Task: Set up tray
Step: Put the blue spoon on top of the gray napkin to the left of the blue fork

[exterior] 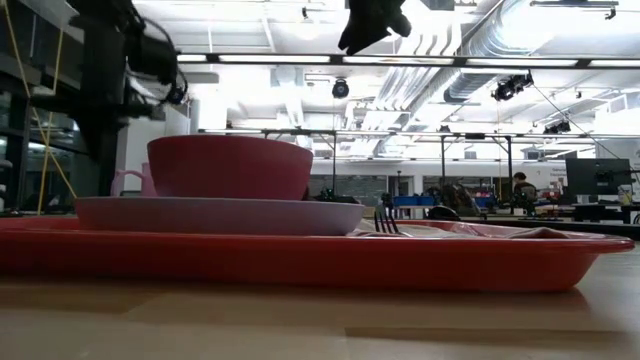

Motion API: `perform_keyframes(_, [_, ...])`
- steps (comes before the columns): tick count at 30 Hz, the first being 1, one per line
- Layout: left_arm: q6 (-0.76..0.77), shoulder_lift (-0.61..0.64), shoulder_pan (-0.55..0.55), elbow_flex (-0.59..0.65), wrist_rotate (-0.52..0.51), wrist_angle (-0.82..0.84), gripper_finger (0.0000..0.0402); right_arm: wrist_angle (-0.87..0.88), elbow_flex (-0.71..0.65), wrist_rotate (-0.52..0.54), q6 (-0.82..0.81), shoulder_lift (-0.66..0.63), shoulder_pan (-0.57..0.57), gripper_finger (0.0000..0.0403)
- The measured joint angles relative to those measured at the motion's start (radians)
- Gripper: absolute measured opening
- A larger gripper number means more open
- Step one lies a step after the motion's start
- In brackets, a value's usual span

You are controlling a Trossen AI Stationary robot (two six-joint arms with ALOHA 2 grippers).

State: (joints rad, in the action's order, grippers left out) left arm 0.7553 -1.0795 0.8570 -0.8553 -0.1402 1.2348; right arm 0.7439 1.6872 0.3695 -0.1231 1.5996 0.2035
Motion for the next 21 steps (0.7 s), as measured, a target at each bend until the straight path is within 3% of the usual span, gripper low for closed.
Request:
perform_keyframes(5, [-0.237, -0.079, 0.105, 0.001, 0.052, -0.040, 0.0021, 0.000, 0.000, 0.002, 0.044, 0.000, 0.000, 0.0114])
perform_keyframes(9, [-0.419, -0.093, 0.118, 0.001, 0.130, -0.089, 0.0021, 0.000, 0.000, 0.002, 0.053, 0.000, 0.000, 0.0114])
perform_keyframes(12, [-0.539, -0.093, 0.116, 0.001, 0.133, -0.140, 0.0021, 0.000, 0.000, 0.006, 0.053, 0.000, 0.000, 0.0114])
perform_keyframes(21, [-0.602, -0.093, 0.118, 0.001, 0.101, -0.154, 0.0021, 0.000, 0.000, 0.024, 0.051, 0.000, 0.004, 0.0114])
